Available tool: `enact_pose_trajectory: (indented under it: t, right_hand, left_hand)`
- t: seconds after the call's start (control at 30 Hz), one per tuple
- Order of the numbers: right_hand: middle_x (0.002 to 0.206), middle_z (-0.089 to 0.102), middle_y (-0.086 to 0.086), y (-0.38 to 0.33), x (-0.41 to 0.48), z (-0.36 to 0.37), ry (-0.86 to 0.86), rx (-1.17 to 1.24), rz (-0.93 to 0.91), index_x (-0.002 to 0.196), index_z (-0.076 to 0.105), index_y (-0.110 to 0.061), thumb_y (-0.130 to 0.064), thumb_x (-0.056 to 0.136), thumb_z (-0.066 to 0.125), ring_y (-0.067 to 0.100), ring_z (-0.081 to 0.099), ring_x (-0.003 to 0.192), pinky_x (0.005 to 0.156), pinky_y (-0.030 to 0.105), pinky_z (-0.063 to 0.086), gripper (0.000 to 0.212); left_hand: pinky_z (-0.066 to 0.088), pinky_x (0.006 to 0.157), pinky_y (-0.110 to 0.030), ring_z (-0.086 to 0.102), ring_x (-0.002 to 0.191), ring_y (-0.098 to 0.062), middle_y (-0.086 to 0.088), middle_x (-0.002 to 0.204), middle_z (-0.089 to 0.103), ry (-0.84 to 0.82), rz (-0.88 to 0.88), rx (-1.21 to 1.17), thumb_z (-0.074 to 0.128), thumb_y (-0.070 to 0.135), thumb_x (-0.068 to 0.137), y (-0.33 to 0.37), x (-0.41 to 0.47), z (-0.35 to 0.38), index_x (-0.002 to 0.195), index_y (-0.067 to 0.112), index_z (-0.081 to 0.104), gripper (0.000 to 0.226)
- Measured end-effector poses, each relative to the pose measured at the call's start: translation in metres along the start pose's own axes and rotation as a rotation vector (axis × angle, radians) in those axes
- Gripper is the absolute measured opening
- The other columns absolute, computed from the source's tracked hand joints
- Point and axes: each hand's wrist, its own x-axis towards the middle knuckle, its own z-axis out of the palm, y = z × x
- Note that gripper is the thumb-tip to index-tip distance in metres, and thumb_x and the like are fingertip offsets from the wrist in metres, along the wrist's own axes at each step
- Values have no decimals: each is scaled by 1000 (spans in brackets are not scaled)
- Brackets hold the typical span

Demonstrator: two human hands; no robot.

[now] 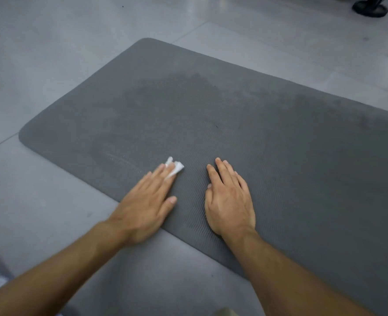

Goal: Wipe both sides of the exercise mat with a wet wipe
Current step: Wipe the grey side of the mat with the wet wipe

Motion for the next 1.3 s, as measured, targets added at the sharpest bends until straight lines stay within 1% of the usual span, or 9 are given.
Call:
enact_pose_trajectory:
  t: [0.1,0.3,0.43,0.57,0.67,0.8,1.07,1.2,1.3]
  right_hand:
    - [165,28,1,0,0,0,2,-2,-2,155,38,-20,-33,97,18,17,21,154,125,38,21,62]
    - [165,30,2,1,1,1,11,8,-3,154,40,-19,-33,97,18,17,22,153,124,38,22,63]
    - [165,29,2,1,0,1,2,12,-7,154,39,-20,-34,97,18,17,21,154,125,38,21,63]
    - [165,29,2,1,0,1,7,12,-11,154,39,-19,-33,97,17,17,21,154,124,38,22,63]
    - [165,30,2,1,0,2,9,20,-7,154,40,-19,-33,97,16,17,22,153,124,39,23,63]
    - [167,25,0,0,1,3,3,31,-4,157,34,-16,-34,96,13,14,18,154,125,36,19,66]
    - [169,16,2,7,0,5,-43,19,-6,160,23,-11,-33,100,12,14,9,156,127,32,8,65]
    - [171,2,-1,18,-12,-7,-110,29,-44,163,11,-14,-43,95,-4,11,-4,156,125,29,-2,75]
    - [170,-1,-1,24,-33,-15,-125,50,-24,163,10,-13,-43,97,-1,11,-6,156,126,32,0,72]
  left_hand:
    - [-2,126,-28,-10,155,-4,14,170,-10,-16,51,41,19,46,106,24,-20,11,163,28,-8,65]
    - [-1,126,-30,-8,155,-3,14,171,-7,-39,79,126,16,47,106,-1,-2,4,164,25,-3,65]
    - [0,128,-33,-9,156,-5,11,171,-5,-1,-72,123,8,53,101,-17,42,0,164,25,-3,70]
    - [-3,127,-32,-8,156,-10,6,171,-5,-6,-215,33,19,45,108,-18,84,-5,164,19,-1,65]
    - [-7,125,-28,-11,156,-9,5,171,-7,-9,-138,23,22,44,108,-5,88,-1,163,19,-5,67]
    - [-12,122,-23,-16,154,-5,6,171,-11,-30,3,102,6,55,98,6,75,9,163,18,-4,76]
    - [-4,127,-31,-16,155,-7,7,170,-13,-61,34,53,2,55,93,35,59,22,163,18,-7,79]
    - [-16,120,-22,-24,151,-1,13,167,-21,-67,68,43,-1,56,91,49,51,25,161,24,-16,78]
    - [-19,119,-19,-27,149,1,15,166,-23,-38,87,26,0,56,93,54,45,35,159,27,-19,74]
